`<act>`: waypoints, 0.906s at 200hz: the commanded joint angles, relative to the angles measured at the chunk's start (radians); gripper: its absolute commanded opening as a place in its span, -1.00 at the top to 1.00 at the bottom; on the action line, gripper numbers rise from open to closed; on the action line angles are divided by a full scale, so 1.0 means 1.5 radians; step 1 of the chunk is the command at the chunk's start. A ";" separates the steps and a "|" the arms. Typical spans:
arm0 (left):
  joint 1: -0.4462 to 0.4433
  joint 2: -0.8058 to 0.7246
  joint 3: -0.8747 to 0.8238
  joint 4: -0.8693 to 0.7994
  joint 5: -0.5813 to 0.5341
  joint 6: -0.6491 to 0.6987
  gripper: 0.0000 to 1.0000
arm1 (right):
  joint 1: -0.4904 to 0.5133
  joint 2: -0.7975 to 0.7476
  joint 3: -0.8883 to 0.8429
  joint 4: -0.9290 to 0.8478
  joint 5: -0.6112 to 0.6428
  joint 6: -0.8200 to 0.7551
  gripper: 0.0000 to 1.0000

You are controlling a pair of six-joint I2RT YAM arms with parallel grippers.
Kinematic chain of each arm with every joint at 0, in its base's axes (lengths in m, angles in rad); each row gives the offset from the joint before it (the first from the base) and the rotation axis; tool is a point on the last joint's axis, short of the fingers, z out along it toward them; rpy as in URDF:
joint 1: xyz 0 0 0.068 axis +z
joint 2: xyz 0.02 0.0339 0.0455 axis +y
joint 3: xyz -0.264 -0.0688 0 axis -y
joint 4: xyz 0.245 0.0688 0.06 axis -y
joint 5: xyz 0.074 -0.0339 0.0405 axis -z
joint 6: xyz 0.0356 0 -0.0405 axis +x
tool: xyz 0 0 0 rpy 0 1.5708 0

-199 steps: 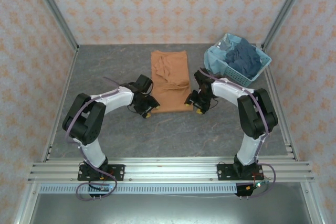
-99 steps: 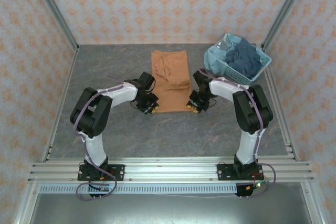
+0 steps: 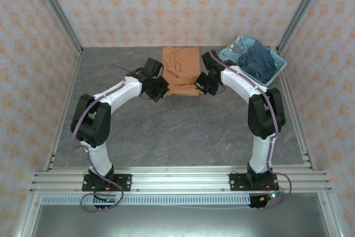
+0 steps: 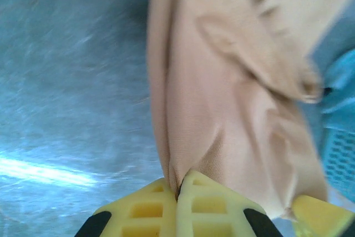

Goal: Fold and stack the t-shirts

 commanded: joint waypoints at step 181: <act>-0.137 -0.213 -0.324 -0.155 0.078 0.117 1.00 | 0.104 -0.225 -0.341 -0.155 -0.121 -0.094 1.00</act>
